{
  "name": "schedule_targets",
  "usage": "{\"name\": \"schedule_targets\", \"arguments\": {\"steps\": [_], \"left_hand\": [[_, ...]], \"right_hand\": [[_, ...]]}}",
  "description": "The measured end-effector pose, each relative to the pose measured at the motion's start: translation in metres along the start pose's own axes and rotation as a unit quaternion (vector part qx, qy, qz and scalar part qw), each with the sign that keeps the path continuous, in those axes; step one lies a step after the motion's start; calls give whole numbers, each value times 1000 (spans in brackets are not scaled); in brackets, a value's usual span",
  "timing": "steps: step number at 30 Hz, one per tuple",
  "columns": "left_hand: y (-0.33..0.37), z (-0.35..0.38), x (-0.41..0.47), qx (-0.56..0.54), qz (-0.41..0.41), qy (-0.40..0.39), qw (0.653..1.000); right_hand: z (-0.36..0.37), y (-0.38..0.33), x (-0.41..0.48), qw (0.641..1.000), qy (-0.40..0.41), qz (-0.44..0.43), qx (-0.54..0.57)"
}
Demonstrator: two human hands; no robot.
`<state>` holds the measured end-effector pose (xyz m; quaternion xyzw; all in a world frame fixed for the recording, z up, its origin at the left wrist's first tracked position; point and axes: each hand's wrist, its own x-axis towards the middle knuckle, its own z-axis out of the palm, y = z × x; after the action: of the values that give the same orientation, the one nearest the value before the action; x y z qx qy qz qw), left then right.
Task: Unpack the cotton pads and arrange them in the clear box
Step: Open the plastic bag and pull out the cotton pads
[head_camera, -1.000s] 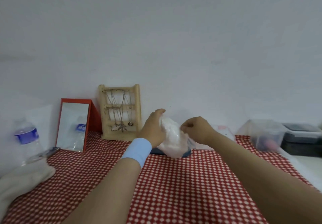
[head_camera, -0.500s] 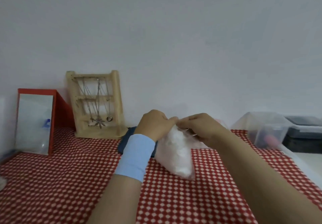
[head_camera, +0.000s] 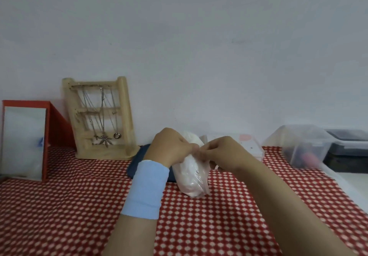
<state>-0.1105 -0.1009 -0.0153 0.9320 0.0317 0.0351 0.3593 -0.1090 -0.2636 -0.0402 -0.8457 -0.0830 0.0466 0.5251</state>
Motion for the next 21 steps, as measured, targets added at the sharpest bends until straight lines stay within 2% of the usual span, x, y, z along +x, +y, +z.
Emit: {"name": "schedule_targets", "arguments": {"steps": [7, 11, 14, 17, 21], "left_hand": [[-15, -3, -3, -50, 50, -17, 997], [-18, 4, 5, -67, 74, -17, 995], [-15, 6, 8, -43, 94, -23, 994], [-14, 6, 9, -19, 102, -22, 994], [-8, 9, 3, -20, 100, 17, 995]], "right_hand": [[0, 0, -2, 991, -36, 66, 114], [1, 3, 3, 987, -8, 75, 143], [2, 2, 3, 992, 20, 49, 116], [4, 2, 2, 998, 57, -13, 18], [6, 0, 3, 995, 81, -36, -40]]}}
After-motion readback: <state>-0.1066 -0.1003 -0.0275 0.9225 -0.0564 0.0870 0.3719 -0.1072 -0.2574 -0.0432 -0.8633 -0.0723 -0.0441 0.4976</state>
